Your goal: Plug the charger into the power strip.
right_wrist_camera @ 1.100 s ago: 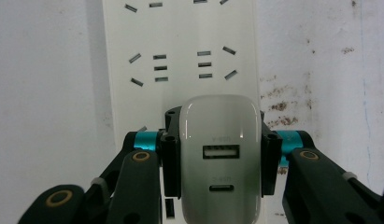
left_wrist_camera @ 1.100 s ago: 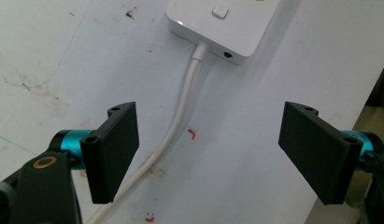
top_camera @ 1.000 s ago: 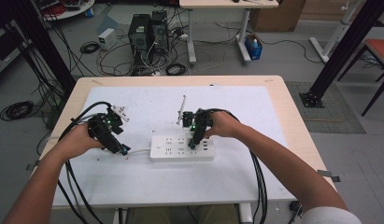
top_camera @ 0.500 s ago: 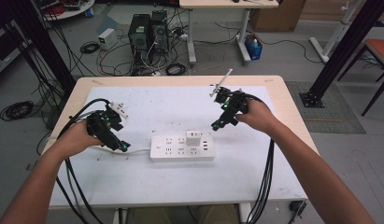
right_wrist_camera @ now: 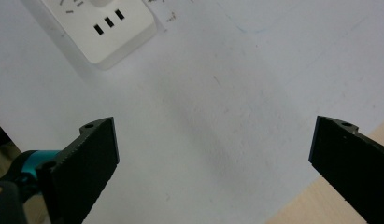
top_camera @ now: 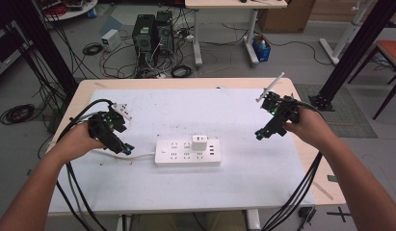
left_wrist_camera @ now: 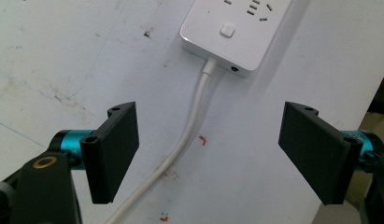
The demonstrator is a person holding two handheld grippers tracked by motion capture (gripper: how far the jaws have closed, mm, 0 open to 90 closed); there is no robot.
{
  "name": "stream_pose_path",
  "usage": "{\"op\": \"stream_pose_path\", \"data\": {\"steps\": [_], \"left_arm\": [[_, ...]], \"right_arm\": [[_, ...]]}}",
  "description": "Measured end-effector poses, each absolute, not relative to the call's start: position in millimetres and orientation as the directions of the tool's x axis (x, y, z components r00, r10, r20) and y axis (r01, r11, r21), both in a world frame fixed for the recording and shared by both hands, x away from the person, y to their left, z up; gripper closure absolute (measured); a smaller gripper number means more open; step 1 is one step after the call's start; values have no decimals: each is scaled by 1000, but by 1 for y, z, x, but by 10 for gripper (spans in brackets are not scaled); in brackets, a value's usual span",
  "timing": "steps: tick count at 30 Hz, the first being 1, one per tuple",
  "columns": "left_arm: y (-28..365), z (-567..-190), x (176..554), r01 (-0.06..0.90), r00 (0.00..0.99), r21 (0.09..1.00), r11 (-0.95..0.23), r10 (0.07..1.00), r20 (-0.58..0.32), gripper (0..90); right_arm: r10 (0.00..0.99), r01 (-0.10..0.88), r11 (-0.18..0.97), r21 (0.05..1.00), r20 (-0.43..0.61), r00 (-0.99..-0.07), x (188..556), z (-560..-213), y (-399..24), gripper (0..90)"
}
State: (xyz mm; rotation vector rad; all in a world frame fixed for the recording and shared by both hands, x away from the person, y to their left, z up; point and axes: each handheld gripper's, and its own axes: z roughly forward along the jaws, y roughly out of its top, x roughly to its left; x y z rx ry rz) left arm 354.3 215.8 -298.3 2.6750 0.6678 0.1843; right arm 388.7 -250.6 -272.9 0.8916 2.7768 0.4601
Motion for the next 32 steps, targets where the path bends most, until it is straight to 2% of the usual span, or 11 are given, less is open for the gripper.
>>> {"op": "stream_pose_path", "data": {"steps": [8,32], "left_arm": [[215,-297,352,435,872,390,-812,487,42,204],[216,-302,352,449,862,399,-800,505,42,204]], "right_arm": [[606,544,760,356,-87,-790,379,-275,-262,9],[610,555,751,359,-56,-790,376,-294,-263,9]]}}
